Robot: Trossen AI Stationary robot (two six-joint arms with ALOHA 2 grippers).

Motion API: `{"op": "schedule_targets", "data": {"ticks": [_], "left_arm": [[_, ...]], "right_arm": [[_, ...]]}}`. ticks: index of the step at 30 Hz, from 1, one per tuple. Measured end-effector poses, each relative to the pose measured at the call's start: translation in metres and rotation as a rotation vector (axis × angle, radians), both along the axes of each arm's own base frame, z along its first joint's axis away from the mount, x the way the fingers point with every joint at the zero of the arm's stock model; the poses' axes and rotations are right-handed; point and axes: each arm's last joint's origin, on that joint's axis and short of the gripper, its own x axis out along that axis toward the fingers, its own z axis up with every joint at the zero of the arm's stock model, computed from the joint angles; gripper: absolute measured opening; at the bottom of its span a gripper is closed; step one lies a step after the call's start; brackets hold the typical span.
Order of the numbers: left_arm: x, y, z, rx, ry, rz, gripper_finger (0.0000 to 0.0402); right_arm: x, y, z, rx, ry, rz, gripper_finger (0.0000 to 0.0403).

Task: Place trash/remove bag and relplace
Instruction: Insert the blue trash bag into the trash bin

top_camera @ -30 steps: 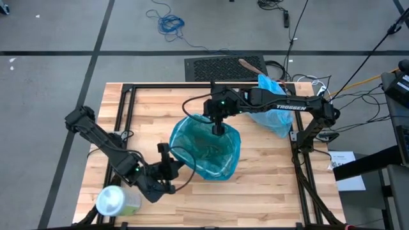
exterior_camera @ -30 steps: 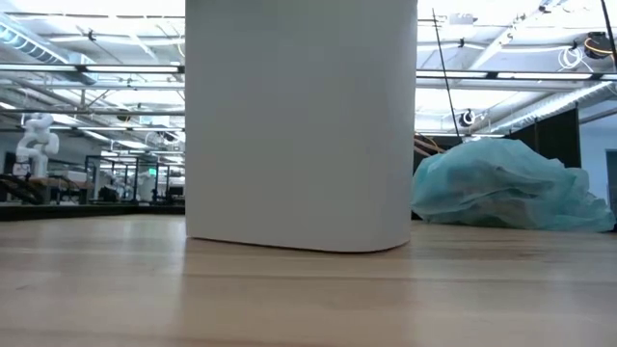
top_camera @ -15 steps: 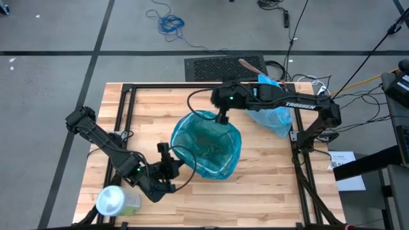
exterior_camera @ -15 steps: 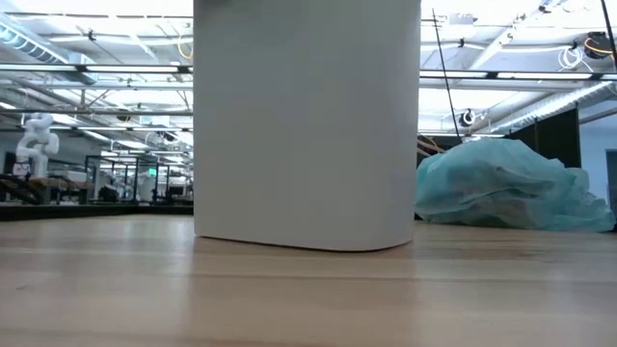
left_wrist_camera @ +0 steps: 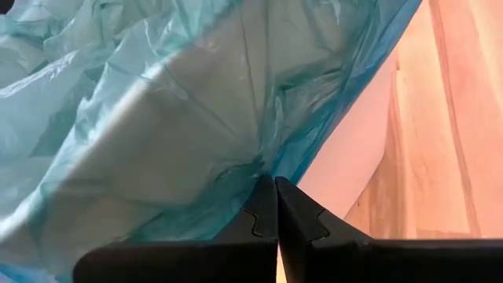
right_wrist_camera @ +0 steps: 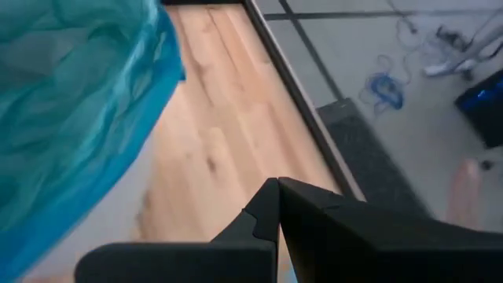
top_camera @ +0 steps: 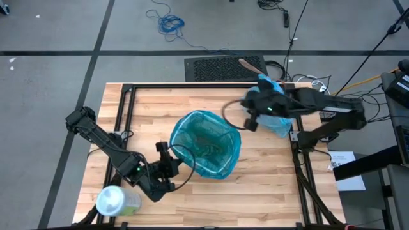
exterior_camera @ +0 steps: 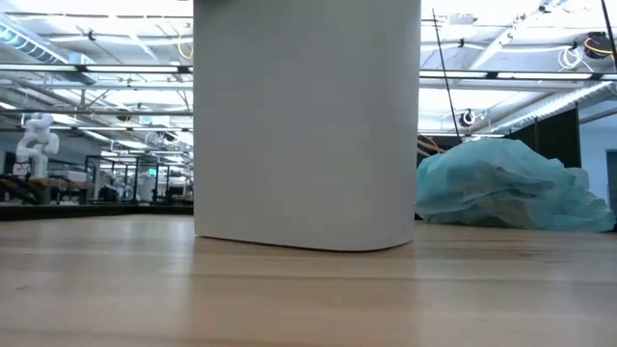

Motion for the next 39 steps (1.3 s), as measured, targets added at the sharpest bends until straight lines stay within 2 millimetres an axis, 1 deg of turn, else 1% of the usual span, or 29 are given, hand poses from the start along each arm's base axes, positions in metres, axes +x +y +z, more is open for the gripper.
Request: {"op": "schedule_targets", "data": {"ticks": [2,5,7,9,11,14,19,21,24,26,29,31,34,37,38,39], "left_arm": [[0.0,0.0,0.0,-0.012,-0.006,0.009,0.0],[0.0,0.0,0.0,-0.019,-0.002,0.007,0.0],[0.0,0.0,0.0,-0.02,0.0,0.005,0.0],[0.0,0.001,0.0,-0.016,0.005,0.007,0.0],[0.002,0.003,0.0,-0.008,0.011,0.006,0.0],[0.003,0.005,0.0,-0.011,0.02,0.006,0.0],[0.005,0.006,-0.001,-0.034,0.036,-0.001,0.0],[0.005,0.006,-0.001,-0.034,0.037,-0.002,0.0],[0.005,0.006,-0.001,-0.034,0.037,-0.002,0.0],[0.005,0.006,-0.001,-0.031,0.039,-0.005,0.0],[0.005,0.006,-0.001,-0.031,0.038,-0.004,0.0],[0.005,0.006,-0.001,-0.032,0.038,-0.004,0.0],[0.004,0.006,-0.001,-0.036,0.039,-0.004,0.0],[0.005,0.006,-0.001,-0.038,0.039,-0.004,0.0],[0.005,0.006,-0.001,-0.038,0.04,-0.005,0.0],[0.004,0.006,-0.001,-0.038,0.04,-0.005,0.0]], "right_arm": [[-0.016,0.007,-0.004,0.046,-0.036,-0.022,0.0],[-0.036,0.017,-0.013,0.147,-0.135,-0.065,0.0],[-0.044,0.021,-0.02,0.239,-0.193,-0.113,0.0002],[-0.048,0.023,-0.029,0.329,-0.216,-0.125,0.001],[-0.047,0.024,-0.035,0.402,-0.248,-0.107,0.0028],[-0.04,0.027,-0.037,0.5,-0.31,-0.054,0.0067],[-0.033,0.031,-0.033,0.602,-0.379,0.003,0.0145],[-0.029,0.032,-0.031,0.628,-0.4,0.021,0.0169],[-0.024,0.033,-0.034,0.652,-0.388,0.021,0.0191],[-0.019,0.033,-0.038,0.657,-0.367,0.011,0.0195],[-0.012,0.035,-0.045,0.66,-0.332,0.002,0.0185],[-0.01,0.037,-0.048,0.66,-0.312,-0.01,0.0163],[-0.009,0.041,-0.05,0.633,-0.308,-0.022,0.0109],[-0.011,0.046,-0.049,0.604,-0.314,-0.026,0.0036],[-0.012,0.048,-0.049,0.594,-0.315,-0.027,0.0019],[-0.013,0.049,-0.048,0.585,-0.318,-0.025,0.0011]]}}
